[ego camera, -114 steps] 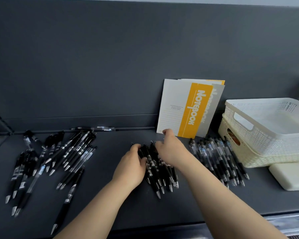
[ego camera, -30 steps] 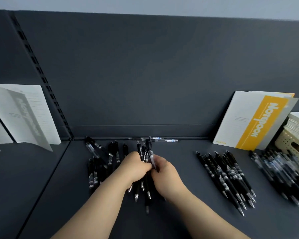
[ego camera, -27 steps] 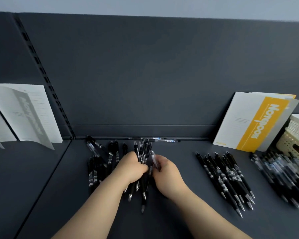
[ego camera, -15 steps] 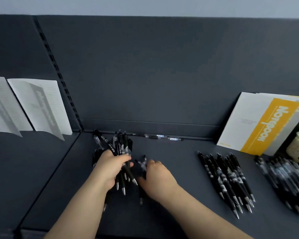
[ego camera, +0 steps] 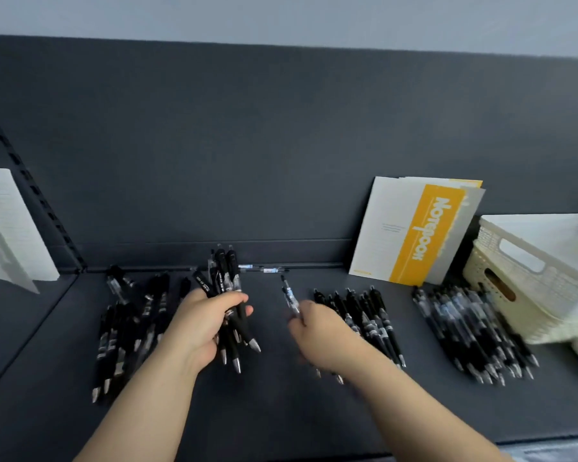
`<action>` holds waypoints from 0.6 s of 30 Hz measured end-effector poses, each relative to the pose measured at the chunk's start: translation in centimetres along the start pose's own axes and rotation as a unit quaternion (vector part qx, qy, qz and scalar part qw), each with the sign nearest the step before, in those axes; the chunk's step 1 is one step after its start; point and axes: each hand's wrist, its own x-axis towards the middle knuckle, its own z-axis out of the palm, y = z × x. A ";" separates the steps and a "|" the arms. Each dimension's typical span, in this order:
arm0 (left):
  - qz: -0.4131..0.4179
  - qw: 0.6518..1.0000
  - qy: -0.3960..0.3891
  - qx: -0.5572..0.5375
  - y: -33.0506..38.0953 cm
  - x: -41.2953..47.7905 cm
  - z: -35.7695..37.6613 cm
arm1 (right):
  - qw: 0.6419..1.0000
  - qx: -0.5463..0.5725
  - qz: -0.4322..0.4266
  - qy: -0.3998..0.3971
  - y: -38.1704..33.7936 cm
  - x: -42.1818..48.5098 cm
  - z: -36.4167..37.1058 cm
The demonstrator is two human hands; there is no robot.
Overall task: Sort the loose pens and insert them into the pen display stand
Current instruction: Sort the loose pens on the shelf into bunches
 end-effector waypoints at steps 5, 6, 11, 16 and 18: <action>-0.030 0.996 -0.086 0.006 -1.4 -1.3 6.7 | 0.976 0.212 0.054 0.021 4.7 -1.9 -4.5; -0.034 0.995 -0.098 0.010 -1.7 -1.7 7.9 | 0.979 0.193 0.057 0.041 5.7 -2.3 -5.4; -0.044 0.989 -0.132 0.041 -2.8 -2.3 12.4 | 0.987 -0.013 0.093 0.134 10.5 -4.5 -10.9; -0.035 0.989 -0.136 0.054 -3.6 -2.7 15.4 | 0.967 -0.160 0.156 0.123 14.9 -4.7 -14.4; -0.032 0.989 -0.136 0.057 -3.8 -3.0 16.2 | 0.968 -0.138 0.175 0.112 16.5 -4.2 -14.8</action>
